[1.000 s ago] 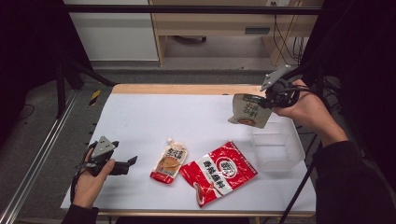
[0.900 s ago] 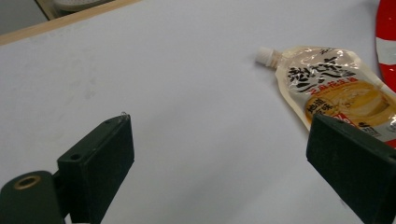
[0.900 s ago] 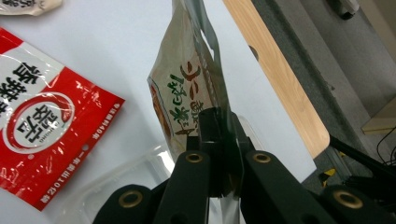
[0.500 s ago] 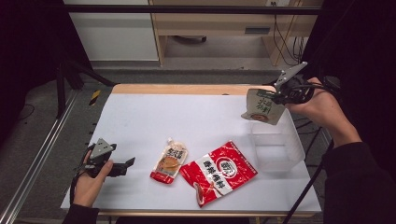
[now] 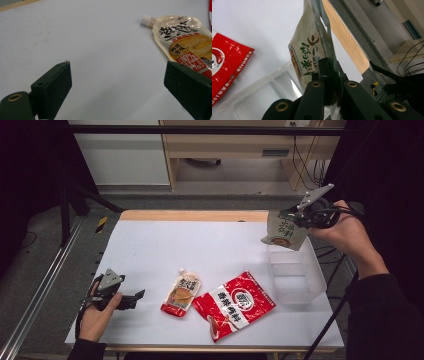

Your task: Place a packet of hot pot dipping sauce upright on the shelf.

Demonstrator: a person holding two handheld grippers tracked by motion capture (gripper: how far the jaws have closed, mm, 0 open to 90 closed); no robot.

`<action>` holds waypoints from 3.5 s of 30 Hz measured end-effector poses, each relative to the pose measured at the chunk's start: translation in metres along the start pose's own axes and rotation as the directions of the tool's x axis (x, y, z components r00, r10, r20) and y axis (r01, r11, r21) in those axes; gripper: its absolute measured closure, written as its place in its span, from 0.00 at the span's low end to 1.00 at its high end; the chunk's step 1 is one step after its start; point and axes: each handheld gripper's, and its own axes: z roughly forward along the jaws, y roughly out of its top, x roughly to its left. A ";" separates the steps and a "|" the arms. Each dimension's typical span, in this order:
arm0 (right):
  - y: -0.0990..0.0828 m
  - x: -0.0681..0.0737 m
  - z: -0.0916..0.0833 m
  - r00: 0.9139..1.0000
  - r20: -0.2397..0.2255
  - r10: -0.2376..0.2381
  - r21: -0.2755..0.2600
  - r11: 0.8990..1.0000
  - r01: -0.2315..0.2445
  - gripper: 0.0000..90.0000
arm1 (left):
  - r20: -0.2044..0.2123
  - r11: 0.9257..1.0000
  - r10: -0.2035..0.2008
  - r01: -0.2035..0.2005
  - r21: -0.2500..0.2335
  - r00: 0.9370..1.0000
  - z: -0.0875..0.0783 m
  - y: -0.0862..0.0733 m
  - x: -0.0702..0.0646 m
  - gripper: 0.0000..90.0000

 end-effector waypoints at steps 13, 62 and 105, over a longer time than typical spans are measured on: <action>-0.007 -0.008 0.008 0.999 0.041 0.000 -0.004 1.000 0.000 1.00 | -0.011 1.000 -0.018 0.018 -0.001 1.000 -0.002 -0.002 0.005 0.08; -0.053 -0.024 0.077 0.994 -0.071 0.082 0.066 0.995 -0.078 1.00 | -0.016 1.000 -0.013 0.014 0.005 1.000 -0.002 -0.003 0.005 0.08; -0.033 0.030 0.004 0.972 0.095 0.213 -0.241 0.953 -0.185 0.12 | -0.011 1.000 -0.007 0.007 0.011 1.000 -0.001 -0.002 0.003 0.08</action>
